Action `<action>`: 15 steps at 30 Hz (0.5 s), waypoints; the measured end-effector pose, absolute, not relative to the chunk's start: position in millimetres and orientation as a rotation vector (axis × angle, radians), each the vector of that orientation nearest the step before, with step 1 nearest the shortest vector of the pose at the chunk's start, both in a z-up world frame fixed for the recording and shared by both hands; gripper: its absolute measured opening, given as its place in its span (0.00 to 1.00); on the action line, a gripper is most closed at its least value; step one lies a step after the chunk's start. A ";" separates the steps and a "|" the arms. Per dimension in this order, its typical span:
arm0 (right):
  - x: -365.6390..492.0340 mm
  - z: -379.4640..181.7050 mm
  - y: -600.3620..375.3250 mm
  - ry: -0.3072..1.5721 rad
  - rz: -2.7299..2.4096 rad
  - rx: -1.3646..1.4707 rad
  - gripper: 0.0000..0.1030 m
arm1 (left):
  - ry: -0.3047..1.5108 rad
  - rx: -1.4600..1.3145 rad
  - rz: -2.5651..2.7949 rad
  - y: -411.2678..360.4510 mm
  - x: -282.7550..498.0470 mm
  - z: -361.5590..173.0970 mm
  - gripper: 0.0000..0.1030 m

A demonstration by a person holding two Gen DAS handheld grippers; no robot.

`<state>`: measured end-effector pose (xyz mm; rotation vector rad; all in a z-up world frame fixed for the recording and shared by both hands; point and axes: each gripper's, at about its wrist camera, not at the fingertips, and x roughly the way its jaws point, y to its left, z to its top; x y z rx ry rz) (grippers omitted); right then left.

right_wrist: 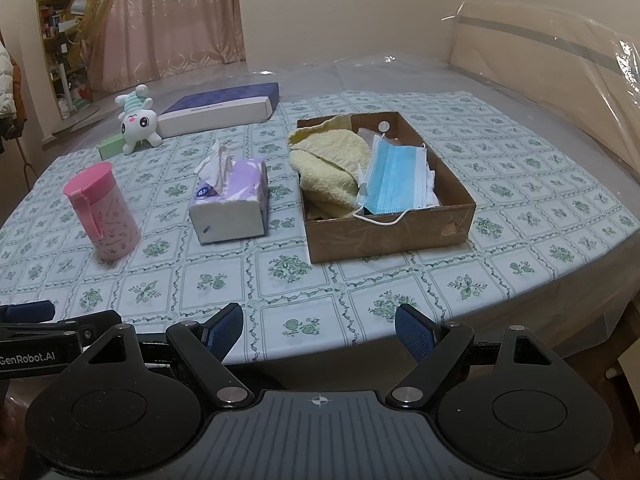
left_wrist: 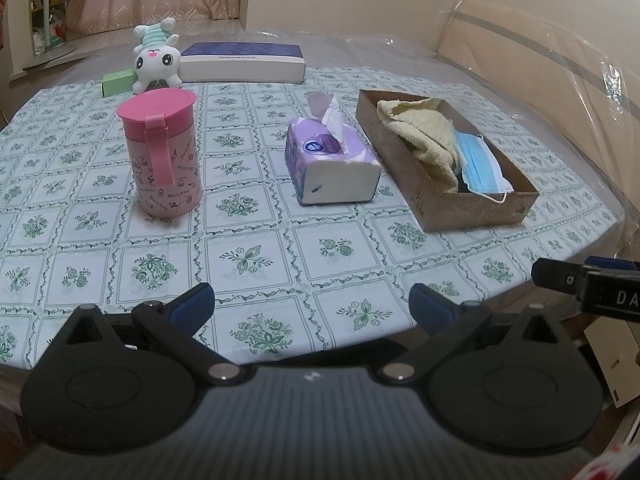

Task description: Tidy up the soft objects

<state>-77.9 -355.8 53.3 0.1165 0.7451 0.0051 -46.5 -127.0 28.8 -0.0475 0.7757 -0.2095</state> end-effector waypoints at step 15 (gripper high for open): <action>-78.1 53.3 -355.8 0.744 0.003 0.118 0.80 | 0.772 -0.050 -0.212 -128.6 -46.1 29.0 1.00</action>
